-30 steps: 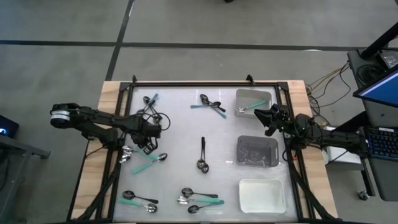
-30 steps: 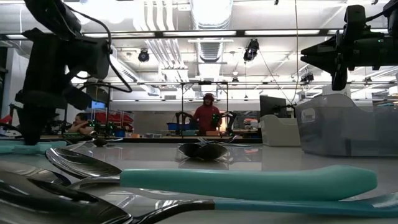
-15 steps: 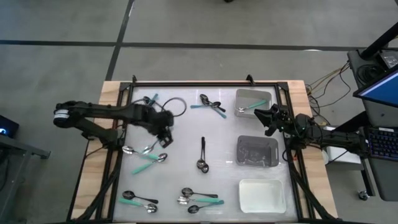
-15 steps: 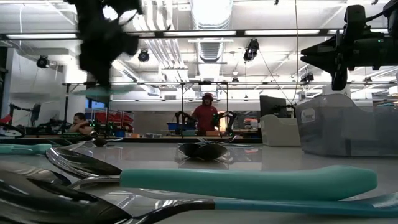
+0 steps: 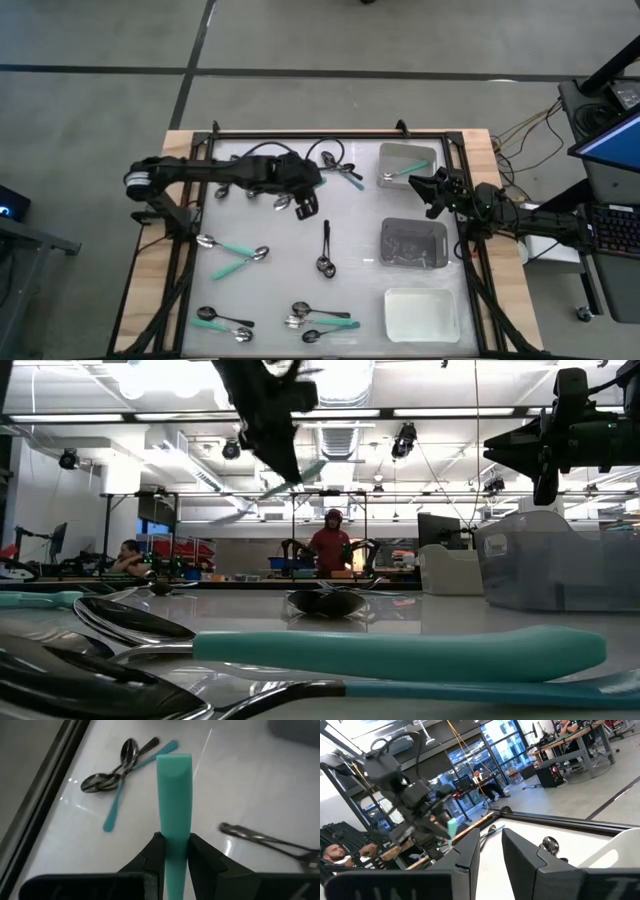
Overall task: Sort silverware by color (type)
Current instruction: Put the light blue spoon into the gray bin
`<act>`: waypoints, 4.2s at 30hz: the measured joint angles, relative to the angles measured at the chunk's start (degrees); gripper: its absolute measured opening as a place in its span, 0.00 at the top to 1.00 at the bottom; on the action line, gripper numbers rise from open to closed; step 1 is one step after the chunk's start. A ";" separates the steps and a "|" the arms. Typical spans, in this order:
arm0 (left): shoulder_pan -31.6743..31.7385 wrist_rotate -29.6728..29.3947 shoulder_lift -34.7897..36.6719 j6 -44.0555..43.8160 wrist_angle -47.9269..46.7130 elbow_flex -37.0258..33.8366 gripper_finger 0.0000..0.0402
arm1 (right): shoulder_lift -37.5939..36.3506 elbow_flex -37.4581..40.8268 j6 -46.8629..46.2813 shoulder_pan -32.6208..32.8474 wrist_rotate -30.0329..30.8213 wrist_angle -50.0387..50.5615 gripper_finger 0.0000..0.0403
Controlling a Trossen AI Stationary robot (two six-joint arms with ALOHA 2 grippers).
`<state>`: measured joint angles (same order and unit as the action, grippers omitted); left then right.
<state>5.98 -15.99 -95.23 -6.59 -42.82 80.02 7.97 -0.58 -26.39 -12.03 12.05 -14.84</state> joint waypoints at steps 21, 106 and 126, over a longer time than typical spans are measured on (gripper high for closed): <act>1.66 9.57 -0.47 10.12 25.41 -6.68 0.90 | 0.00 0.00 1.91 0.00 0.06 -0.04 0.82; 7.27 -5.05 -2.22 8.85 37.26 -6.86 0.88 | 62.52 -46.25 -5.35 -0.38 7.28 1.67 0.64; 7.29 -4.54 -2.83 8.25 36.29 -6.99 0.88 | 73.19 -57.24 4.53 -0.35 10.08 5.15 0.67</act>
<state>13.28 -20.53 -98.06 1.66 -6.53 73.03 81.16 -57.82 -21.86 -12.38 22.13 -9.69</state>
